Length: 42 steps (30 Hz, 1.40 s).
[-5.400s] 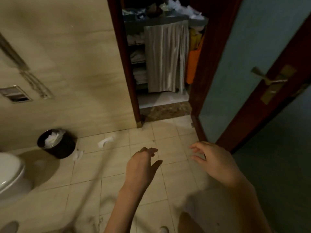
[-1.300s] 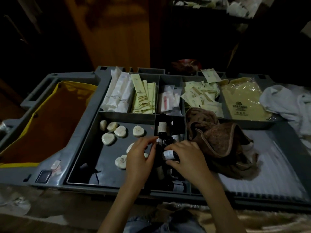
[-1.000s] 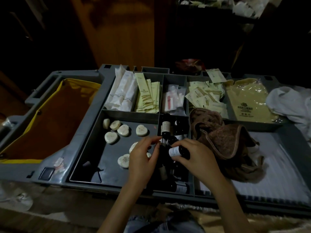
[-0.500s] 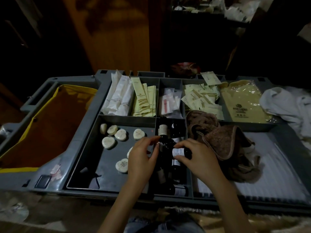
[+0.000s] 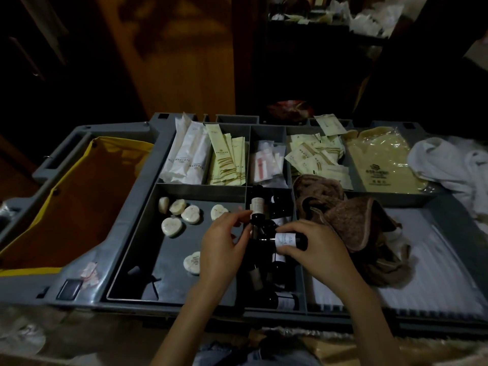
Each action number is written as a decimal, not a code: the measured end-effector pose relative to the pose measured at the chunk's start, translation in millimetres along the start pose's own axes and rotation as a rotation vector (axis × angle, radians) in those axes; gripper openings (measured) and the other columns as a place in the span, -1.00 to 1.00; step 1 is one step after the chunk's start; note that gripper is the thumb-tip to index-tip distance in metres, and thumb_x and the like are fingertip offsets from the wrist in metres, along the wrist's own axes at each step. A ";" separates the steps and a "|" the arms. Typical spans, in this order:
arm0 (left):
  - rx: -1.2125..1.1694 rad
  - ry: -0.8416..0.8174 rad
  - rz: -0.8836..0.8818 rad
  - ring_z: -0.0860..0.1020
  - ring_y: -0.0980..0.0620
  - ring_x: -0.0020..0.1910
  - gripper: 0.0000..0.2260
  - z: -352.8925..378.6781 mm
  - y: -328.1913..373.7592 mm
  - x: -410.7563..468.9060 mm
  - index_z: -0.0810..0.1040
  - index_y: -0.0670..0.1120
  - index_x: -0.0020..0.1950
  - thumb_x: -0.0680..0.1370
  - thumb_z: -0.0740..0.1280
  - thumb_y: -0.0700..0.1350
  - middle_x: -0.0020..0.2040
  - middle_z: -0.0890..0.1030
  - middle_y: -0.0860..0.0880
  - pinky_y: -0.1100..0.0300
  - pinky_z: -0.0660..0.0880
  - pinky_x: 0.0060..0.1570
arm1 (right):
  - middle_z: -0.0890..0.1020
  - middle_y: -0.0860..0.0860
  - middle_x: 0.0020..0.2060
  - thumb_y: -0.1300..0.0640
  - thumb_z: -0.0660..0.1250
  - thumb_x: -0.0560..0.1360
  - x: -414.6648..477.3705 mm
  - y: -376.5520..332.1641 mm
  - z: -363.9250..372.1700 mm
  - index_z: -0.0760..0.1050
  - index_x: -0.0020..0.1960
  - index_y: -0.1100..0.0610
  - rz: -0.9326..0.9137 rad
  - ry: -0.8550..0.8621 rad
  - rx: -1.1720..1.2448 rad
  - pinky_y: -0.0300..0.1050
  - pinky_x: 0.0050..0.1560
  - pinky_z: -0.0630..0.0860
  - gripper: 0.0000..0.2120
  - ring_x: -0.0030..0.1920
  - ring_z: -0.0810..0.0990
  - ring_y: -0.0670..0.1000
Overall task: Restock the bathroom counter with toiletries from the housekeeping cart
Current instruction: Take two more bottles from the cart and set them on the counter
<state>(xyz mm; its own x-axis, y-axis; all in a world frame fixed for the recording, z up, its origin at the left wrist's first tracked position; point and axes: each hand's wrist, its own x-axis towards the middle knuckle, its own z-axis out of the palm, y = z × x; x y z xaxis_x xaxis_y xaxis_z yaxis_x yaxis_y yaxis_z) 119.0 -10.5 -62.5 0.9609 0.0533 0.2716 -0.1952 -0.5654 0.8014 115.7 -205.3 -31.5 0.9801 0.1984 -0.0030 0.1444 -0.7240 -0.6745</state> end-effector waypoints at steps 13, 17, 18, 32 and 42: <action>-0.327 -0.054 -0.145 0.63 0.17 -0.03 -0.78 -1.7 13.4 8.8 0.62 -0.02 0.21 0.58 0.34 -0.12 -0.02 0.69 0.09 0.05 0.61 -0.07 | 0.64 -0.17 0.01 0.18 0.50 0.41 15.5 -21.8 13.7 0.61 0.07 -0.06 0.016 0.300 0.461 -0.26 0.07 0.53 -0.73 0.06 0.58 -0.22; -0.538 -0.082 -0.235 0.66 0.06 0.03 -0.74 -1.3 19.2 13.4 0.58 -0.05 0.26 0.57 0.35 -0.13 0.00 0.70 0.03 -0.02 0.58 0.08 | 0.65 -0.14 0.01 0.20 0.50 0.41 21.1 -26.8 20.4 0.61 0.06 -0.07 0.035 0.335 0.513 -0.19 0.07 0.55 -0.72 0.05 0.61 -0.17; -0.546 -0.085 -0.238 0.66 0.05 0.02 -0.75 -1.1 19.2 14.7 0.58 -0.01 0.25 0.57 0.35 -0.14 0.00 0.70 0.03 -0.02 0.58 0.09 | 0.65 -0.14 0.01 0.19 0.50 0.41 22.2 -27.4 21.3 0.60 0.06 -0.08 0.042 0.325 0.517 -0.20 0.06 0.55 -0.71 0.05 0.61 -0.18; -0.325 -0.008 -0.227 0.64 0.22 -0.14 -0.83 -2.5 17.5 42.1 0.62 0.14 0.01 0.53 0.40 -0.13 -0.16 0.68 0.17 0.40 0.49 -0.18 | 0.67 -0.07 -0.09 0.26 0.54 0.35 52.3 -27.1 17.9 0.52 0.02 -0.04 0.183 0.231 0.669 -0.21 -0.12 0.61 -0.64 -0.12 0.67 -0.16; 0.448 -0.088 -0.136 0.49 -0.02 0.10 -0.59 14.1 22.0 61.1 0.54 0.05 0.25 0.48 0.34 0.22 0.08 0.54 0.00 0.15 0.41 -0.09 | 0.65 -0.13 -0.09 0.21 0.54 0.35 62.2 -21.0 15.2 0.47 -0.02 -0.12 0.171 0.330 0.644 -0.24 -0.17 0.59 -0.64 -0.12 0.65 -0.19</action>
<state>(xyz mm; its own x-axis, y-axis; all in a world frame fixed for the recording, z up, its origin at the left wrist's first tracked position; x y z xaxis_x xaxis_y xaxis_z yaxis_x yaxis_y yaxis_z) 176.2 -31.3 -35.8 0.9887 0.0923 0.1180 0.0190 -0.8584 0.5126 171.5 -167.7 -28.8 0.9863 -0.1646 0.0064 -0.0231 -0.1765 -0.9840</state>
